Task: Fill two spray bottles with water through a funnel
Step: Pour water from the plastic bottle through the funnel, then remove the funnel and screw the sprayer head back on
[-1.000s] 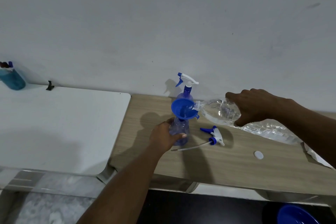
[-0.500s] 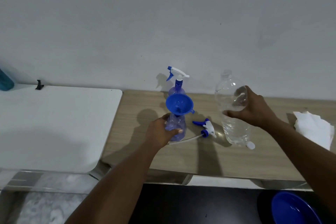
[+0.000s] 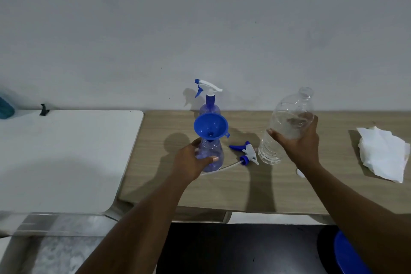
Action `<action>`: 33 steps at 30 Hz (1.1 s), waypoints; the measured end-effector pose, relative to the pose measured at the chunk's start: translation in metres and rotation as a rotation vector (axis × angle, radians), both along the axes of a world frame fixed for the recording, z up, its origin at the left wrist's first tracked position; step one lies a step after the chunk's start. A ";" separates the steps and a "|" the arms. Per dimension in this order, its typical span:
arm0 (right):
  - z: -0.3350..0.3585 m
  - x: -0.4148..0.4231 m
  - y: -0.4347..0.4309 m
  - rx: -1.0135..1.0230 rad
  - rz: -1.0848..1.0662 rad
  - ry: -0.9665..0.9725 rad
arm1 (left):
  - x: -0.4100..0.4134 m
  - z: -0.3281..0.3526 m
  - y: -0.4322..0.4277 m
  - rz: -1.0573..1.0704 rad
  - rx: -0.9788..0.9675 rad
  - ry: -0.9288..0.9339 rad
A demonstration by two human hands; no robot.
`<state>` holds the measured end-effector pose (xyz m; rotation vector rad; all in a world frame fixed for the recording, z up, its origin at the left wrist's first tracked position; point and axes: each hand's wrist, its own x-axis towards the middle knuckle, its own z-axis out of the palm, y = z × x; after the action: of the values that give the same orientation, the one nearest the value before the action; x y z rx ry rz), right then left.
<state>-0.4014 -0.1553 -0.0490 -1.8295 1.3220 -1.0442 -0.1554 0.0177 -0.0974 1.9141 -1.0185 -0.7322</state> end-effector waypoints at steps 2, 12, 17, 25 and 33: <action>-0.006 -0.002 -0.001 0.060 0.011 -0.018 | 0.000 -0.002 0.000 0.014 -0.005 0.013; -0.001 0.011 0.081 -0.472 -0.017 -0.093 | 0.004 -0.009 -0.002 0.036 0.028 -0.002; 0.067 0.095 0.085 -0.487 0.633 0.506 | 0.008 -0.013 -0.002 0.004 0.015 0.020; 0.105 0.170 0.054 -0.477 0.921 1.207 | 0.015 -0.010 0.004 -0.024 0.048 -0.045; 0.064 0.132 0.021 0.145 0.591 0.369 | 0.029 -0.004 0.024 -0.005 -0.024 -0.017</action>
<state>-0.2696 -0.1343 0.0149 -2.1702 0.9123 -0.3021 -0.1260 0.0420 -0.1012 1.9006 -1.0391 -0.7046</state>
